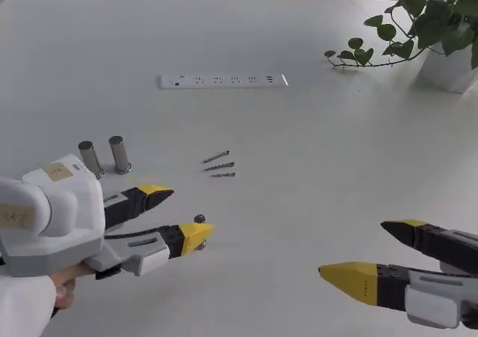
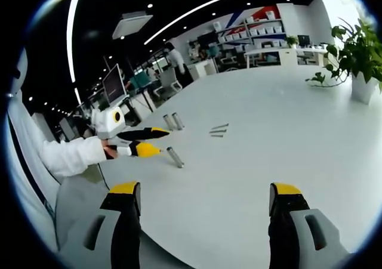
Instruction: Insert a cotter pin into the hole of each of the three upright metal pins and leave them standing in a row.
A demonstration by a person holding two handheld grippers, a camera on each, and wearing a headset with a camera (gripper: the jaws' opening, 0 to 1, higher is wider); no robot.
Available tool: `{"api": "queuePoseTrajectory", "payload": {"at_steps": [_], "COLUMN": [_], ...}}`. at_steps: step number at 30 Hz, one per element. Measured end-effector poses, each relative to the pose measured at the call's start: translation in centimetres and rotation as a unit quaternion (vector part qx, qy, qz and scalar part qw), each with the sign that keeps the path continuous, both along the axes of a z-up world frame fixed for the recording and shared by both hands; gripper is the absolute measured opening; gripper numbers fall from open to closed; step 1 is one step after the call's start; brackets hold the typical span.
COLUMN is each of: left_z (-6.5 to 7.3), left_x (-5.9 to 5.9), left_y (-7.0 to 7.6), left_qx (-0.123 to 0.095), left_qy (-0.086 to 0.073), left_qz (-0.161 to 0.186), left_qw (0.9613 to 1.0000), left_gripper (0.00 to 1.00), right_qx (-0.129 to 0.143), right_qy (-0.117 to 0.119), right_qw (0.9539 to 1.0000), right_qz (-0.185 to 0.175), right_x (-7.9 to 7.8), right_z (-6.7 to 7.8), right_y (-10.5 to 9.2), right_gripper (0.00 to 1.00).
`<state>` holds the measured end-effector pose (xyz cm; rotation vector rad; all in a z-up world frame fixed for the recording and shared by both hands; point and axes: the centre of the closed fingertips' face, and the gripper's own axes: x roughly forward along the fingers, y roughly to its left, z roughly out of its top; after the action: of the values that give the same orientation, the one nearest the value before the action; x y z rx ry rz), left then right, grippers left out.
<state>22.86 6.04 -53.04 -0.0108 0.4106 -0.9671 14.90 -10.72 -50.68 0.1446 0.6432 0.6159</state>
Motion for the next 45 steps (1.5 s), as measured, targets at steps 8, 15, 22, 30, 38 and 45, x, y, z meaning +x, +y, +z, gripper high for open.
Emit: {"api": "queuePoseTrajectory", "payload": {"at_steps": [8, 15, 22, 30, 38, 45], "left_z": [2.9, 4.4, 3.5, 3.0, 2.0, 1.5], "left_x": [-0.7, -2.1, -3.0, -4.3, -5.6, -6.4], "left_y": [2.8, 4.9, 5.8, 6.3, 6.4, 6.3], "left_qx": [-0.029, -0.040, -0.023, -0.011, -0.015, -0.017], "left_qy": [-0.012, -0.013, -0.008, 0.001, 0.032, 0.042], "left_qz": [0.011, 0.025, 0.049, 0.058, 0.076, 0.079], "left_qw": [0.9994, 0.9988, 0.9985, 0.9983, 0.9965, 0.9958], "left_gripper": [1.00, 0.99, 0.99, 0.99, 0.99, 0.99], "right_qx": [0.004, 0.008, 0.013, 0.004, -0.064, -0.103], "right_qy": [0.000, 0.001, 0.002, -0.007, -0.011, -0.028], "right_qw": [1.0000, 0.9999, 0.9996, 0.9986, 0.9900, 0.9766], "right_qz": [0.008, 0.015, 0.025, 0.052, 0.125, 0.187], "right_x": [0.0, 0.1, 0.6, 2.3, 4.8, 8.3], "right_z": [-0.2, -0.4, -0.5, 0.5, 1.4, 3.2], "right_y": [0.4, 0.7, 1.2, 1.8, 2.1, 2.7], "right_gripper": [0.87, 0.87, 0.87, 0.87, 0.86, 0.86]}}
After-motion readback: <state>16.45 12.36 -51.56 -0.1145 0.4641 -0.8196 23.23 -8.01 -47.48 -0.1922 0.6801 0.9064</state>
